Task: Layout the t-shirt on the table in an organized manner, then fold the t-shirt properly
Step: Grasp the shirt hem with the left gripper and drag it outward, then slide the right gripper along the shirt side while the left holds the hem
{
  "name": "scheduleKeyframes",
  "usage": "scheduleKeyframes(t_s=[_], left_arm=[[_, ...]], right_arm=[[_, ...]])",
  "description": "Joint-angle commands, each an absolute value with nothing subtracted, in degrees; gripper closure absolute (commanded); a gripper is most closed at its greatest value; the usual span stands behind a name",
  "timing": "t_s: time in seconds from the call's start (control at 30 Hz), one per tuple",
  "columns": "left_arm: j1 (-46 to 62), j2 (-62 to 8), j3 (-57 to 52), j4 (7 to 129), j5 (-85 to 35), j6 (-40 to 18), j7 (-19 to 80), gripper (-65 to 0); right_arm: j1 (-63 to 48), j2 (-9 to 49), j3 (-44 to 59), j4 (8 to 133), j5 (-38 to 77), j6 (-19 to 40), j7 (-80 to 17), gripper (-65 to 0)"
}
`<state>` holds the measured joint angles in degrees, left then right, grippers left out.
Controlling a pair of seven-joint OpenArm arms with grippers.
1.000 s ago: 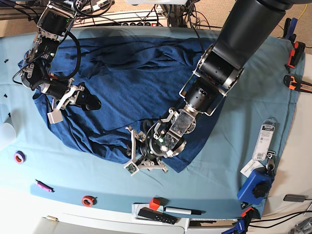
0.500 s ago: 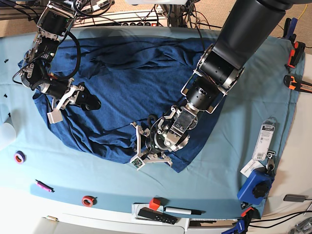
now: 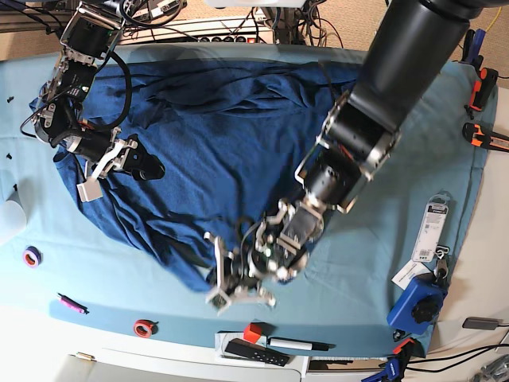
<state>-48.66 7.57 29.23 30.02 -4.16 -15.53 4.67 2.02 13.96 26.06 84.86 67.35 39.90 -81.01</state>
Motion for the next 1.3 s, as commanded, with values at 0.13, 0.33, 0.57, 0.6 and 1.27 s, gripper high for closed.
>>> scheduleKeyframes(t_s=[0.13,0.33,0.57,0.6,1.27], left_arm=[[-53.8,9.0,29.2,31.0,-6.9,-16.6,3.1,0.0],[-55.2,9.0,29.1,31.2,-7.3,-16.5,3.0,0.0],[-56.9,9.0,29.1,31.2,-7.3,-16.4,3.1,-0.2],[-57.0,9.0,29.1,31.2,-7.3,-16.3,3.4,-4.6],[-54.2,3.7,29.1,31.1,-5.6,-13.3,5.4,-26.5]], right_arm=[[2.9,14.8,26.2,85.8,68.9,40.0,-80.0,-23.6],[2.9,14.8,26.2,85.8,68.9,40.0,-80.0,-23.6],[2.9,14.8,26.2,85.8,68.9,40.0,-80.0,-23.6],[2.9,14.8,26.2,85.8,68.9,40.0,-80.0,-23.6],[3.6,15.1,30.0,85.8,61.2,40.0,-78.3,-23.6]])
